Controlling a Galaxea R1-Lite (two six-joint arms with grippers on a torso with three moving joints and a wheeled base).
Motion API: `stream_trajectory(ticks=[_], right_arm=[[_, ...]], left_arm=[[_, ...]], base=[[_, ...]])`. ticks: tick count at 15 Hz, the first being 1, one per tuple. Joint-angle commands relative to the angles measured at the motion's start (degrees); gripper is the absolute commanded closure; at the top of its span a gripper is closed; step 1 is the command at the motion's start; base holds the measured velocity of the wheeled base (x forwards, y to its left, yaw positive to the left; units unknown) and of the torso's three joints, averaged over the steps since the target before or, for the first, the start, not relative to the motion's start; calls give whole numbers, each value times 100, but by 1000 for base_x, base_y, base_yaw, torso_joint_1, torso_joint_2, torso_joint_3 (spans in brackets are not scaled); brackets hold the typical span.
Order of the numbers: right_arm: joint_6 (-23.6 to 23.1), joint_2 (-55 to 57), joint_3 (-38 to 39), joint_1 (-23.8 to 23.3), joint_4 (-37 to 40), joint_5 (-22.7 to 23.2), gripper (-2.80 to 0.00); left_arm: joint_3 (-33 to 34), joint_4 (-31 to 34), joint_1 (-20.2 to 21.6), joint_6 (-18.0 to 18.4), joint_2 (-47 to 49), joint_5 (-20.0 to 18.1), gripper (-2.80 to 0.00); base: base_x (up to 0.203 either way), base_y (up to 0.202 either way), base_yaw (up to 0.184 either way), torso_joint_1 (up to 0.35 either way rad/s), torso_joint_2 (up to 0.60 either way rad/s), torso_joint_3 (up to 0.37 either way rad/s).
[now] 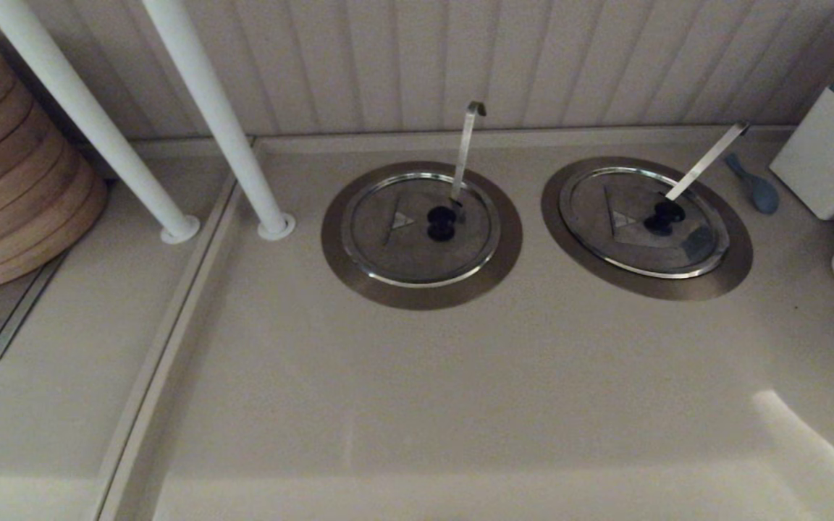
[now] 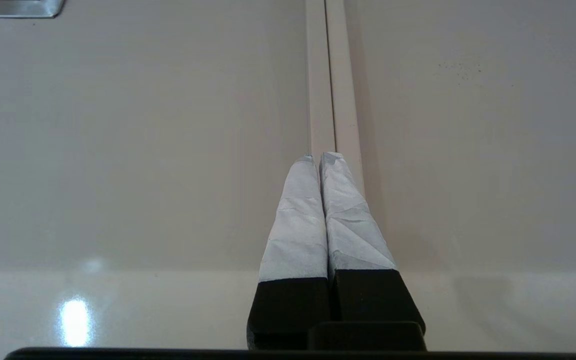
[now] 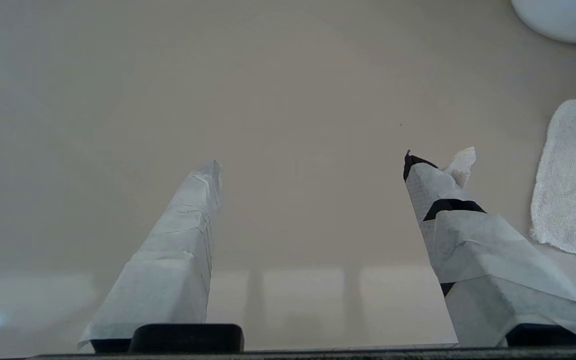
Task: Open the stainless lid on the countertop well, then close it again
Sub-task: Open the lid
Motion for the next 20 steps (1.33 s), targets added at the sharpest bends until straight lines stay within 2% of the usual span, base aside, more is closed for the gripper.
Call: stream_trajectory(ticks=[1,3,4,6,9,11,14,17,19,20], right_arm=[[-5,2,-2,2,-23,-18,-280],[-62,5,-233,2,-254,-85,-280],[-59,38,-647,1,-314,-96,-280],[-176,482,-2019,-8,-112,2,-280],[-307,2399,-3207,-25,232,183,-280],[-357,3841,-3984,-35,364,120,-280],[-569,5871,-5187,14,594,-448,-280],[-798,7589,-6955,141,1631,-975,-280],[-587,8672,-7989,224,2314,-1142,-280],[-393,9059,-8244,286,2487,-1188,-280]], left_arm=[[0,0,-2,-4,-1,2,0],[0,0,-2,-4,-1,2,0],[0,-6,-2,-4,-1,2,0],[0,0,-2,-4,-1,2,0],[0,0,-2,-4,-1,2,0],[0,0,-2,-4,-1,2,0],[0,0,-2,-4,-1,2,0],[0,0,-2,-4,-1,2,0],[0,-9,-2,-4,-1,2,0],[0,-2,-2,-4,-1,2,0]], base=[[0,0,0,0,0,0],[0,0,0,0,0,0],[0,0,0,0,0,0],[0,0,0,0,0,0],[0,0,0,0,0,0],[0,0,0,0,0,0],[0,0,0,0,0,0],[0,0,0,0,0,0],[0,0,0,0,0,0],[0,0,0,0,0,0]])
